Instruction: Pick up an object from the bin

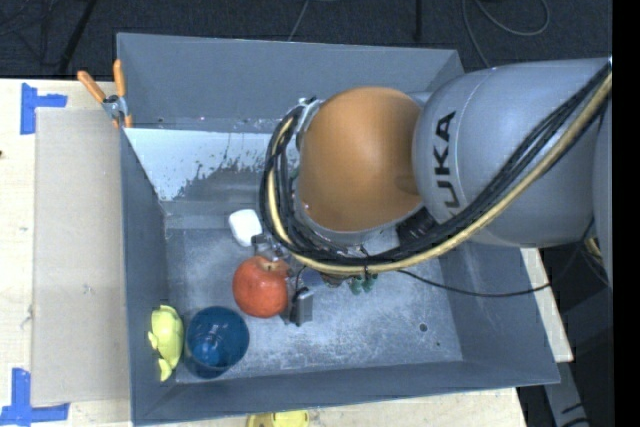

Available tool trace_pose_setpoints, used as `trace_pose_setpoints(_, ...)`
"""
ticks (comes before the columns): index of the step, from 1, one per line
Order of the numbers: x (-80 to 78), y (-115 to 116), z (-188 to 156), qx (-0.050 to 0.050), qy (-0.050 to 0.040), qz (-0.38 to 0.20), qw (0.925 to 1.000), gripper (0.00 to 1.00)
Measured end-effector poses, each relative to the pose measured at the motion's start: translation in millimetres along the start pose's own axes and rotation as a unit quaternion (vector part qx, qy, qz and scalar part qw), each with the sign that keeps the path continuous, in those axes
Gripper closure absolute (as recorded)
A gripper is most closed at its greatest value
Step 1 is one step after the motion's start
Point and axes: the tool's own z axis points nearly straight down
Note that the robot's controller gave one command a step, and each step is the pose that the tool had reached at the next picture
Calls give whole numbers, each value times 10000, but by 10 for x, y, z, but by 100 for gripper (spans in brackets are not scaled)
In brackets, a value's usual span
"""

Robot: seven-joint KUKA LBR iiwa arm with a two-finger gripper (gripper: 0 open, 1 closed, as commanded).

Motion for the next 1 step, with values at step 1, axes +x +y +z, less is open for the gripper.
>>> trace_pose_setpoints(1,-57,-171,-505,-4,25,-53,10000,100)
